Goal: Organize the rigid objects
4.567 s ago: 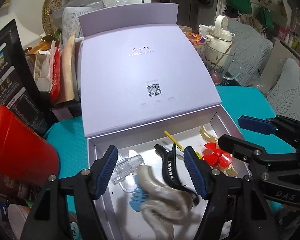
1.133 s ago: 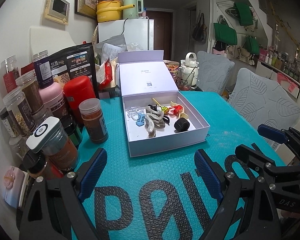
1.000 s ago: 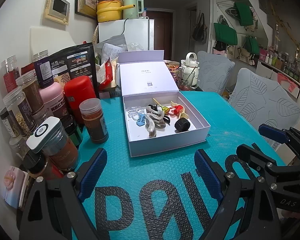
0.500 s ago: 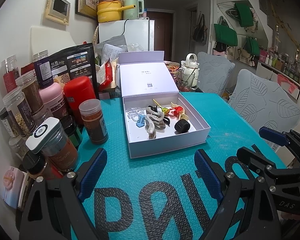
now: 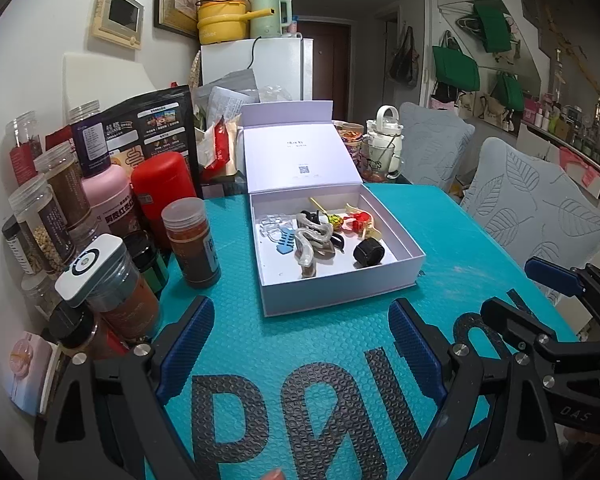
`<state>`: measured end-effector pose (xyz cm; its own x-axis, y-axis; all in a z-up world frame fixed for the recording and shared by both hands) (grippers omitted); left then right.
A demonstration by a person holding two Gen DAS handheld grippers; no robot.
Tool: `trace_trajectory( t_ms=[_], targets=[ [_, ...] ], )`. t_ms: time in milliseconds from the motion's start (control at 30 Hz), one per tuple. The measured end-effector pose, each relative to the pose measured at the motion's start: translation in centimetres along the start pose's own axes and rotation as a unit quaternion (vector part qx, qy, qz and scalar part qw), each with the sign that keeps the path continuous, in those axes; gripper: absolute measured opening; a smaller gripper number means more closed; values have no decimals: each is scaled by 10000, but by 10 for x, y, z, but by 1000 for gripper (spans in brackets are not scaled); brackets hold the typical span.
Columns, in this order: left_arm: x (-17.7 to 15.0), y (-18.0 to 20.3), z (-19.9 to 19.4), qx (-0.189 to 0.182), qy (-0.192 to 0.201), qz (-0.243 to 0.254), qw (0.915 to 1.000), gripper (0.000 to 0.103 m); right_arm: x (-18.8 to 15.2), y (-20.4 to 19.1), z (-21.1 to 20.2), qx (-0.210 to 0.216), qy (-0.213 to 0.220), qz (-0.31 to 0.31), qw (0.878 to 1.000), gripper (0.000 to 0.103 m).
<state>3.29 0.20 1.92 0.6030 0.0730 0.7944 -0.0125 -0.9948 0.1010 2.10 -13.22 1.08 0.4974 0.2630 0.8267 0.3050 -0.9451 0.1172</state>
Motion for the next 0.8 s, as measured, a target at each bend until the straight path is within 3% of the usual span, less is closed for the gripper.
trace_trajectory(
  t_ms=[800],
  targets=[
    [-3,5,-2,85,-48,113,9999,90,-3,3,-2,-94,-9,26,10000,76]
  ],
)
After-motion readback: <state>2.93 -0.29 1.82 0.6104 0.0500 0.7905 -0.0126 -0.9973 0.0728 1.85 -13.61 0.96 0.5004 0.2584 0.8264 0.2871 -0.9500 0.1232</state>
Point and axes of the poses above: each gripper's, at about its wrist camera, not at the fingertips, and z roughly the way its jaws point, y to its right, x to its top, the point moved 6 cm from there along z, roughly the way its jaws point, and after that the axes turned 6 degrees about -z, right-handed, at the moved point
